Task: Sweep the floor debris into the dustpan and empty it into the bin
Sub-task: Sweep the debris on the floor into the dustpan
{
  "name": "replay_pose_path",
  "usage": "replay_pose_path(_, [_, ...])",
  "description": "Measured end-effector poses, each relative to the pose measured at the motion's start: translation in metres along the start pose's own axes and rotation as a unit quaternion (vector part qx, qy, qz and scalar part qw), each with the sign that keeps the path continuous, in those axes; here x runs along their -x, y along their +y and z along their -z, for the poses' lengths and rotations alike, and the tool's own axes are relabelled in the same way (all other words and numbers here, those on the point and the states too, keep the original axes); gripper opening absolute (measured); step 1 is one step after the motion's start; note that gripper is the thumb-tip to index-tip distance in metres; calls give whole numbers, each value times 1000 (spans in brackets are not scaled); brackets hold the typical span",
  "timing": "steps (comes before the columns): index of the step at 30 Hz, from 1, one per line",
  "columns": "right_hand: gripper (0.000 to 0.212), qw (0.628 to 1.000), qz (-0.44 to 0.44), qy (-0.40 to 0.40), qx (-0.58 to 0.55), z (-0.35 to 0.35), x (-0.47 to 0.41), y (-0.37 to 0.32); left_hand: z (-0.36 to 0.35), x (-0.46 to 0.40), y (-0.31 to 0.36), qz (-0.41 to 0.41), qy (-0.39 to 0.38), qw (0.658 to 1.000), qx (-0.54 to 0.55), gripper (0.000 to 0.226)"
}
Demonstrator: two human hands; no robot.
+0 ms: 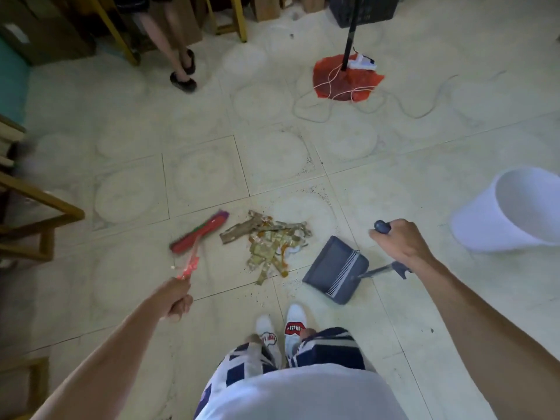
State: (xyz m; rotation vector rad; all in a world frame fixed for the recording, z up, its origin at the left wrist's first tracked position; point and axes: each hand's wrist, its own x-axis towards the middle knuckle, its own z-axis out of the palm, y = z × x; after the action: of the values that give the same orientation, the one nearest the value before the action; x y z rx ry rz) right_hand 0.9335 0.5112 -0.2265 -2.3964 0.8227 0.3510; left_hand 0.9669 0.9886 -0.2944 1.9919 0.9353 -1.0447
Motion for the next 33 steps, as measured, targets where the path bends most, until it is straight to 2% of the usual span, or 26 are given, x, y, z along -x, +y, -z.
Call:
replay_pose_path(1, [37,1000,11,-15,-1,-4,-3,-6,-8,3,3,7,-28,1000,10,17])
replay_pose_path(3, [35,999,26,-36,-4,-9,-8,-19,-24,13,12,14,-60,998,28,18])
replay_pose_path(7, [33,998,37,-59,6,-15,-18,-34,-40,35,56,12,-63,996,69,23])
replay_pose_path(11, [33,996,54,-67,21,-26,-18,-41,-30,36,69,-21,1,999,-42,42])
replay_pose_path(19, [35,996,44,-69,23,-29,-18,-48,-11,25,71,-64,47,987,-138,29])
replay_pose_path(25, [31,997,43,-69,13,-29,-15,-60,-60,49,60,-85,-30,984,-155,22])
replay_pose_path(28, [33,998,44,-51,7,-34,-11,-61,-38,58,59,-85,-70,989,-98,21])
replay_pose_path(33, [33,998,42,-43,5,-32,-12,-61,23,61,55,-82,-67,994,-21,21])
